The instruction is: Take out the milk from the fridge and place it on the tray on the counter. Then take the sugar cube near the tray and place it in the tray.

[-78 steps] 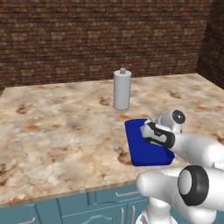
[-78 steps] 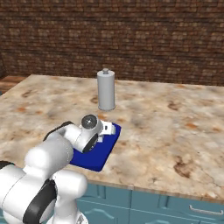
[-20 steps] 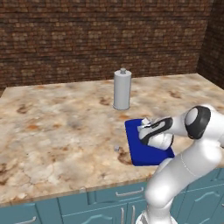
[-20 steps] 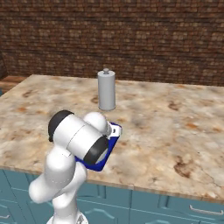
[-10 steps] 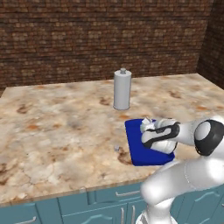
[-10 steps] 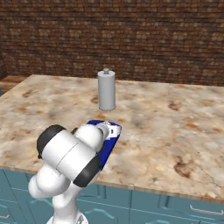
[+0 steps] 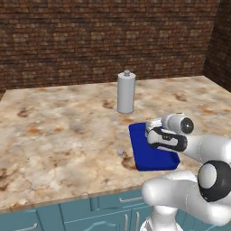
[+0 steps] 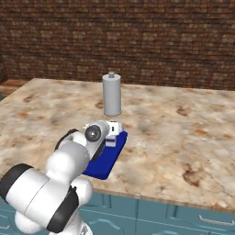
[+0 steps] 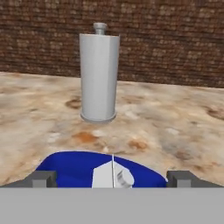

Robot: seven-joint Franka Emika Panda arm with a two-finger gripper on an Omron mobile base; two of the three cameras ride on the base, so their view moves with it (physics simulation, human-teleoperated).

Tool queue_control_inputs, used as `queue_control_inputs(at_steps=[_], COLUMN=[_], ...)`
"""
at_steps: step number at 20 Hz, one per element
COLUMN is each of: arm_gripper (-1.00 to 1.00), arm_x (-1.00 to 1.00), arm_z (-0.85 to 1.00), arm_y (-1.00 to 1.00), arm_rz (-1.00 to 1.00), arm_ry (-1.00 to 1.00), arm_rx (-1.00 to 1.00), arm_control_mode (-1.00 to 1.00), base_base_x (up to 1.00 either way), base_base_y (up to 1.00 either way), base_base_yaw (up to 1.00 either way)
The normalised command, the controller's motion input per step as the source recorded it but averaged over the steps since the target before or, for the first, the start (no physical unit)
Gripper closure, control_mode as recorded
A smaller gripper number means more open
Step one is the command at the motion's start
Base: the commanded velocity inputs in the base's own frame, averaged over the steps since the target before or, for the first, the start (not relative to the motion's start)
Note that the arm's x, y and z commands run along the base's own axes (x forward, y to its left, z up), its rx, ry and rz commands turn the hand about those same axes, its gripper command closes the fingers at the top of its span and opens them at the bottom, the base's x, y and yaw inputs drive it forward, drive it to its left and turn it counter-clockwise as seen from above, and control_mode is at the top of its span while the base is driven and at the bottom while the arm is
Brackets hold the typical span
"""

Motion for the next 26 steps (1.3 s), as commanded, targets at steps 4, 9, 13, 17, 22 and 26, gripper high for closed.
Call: queue_control_inputs(at_steps=[4, 9, 13, 17, 22, 26], arm_gripper=[-1.0, -1.0, -1.0, -1.0, -1.0, -1.0], arm_x=[-0.2, -0.24, -0.67, -0.68, -0.64, -0.5], arm_z=[0.94, 0.85, 0.07, 0.0, 0.0, 0.0], arm_y=[0.0, 0.0, 0.0, 0.14, 0.37, 0.6], arm_rz=[-0.01, -0.01, -0.04, -0.03, 0.0, 0.08], arm_ry=[0.16, 0.26, 0.33, 0.32, 0.14, 0.02], arm_rx=[0.0, 0.0, 0.05, 0.07, 0.03, -0.02], arm_control_mode=[-1.0, -1.0, -1.0, -1.0, -1.0, -1.0], base_base_x=[0.0, 0.0, 0.0, 0.0, 0.0, 0.0], base_base_y=[0.0, 0.0, 0.0, 0.0, 0.0, 0.0], base_base_yaw=[0.0, 0.0, 0.0, 0.0, 0.0, 0.0])
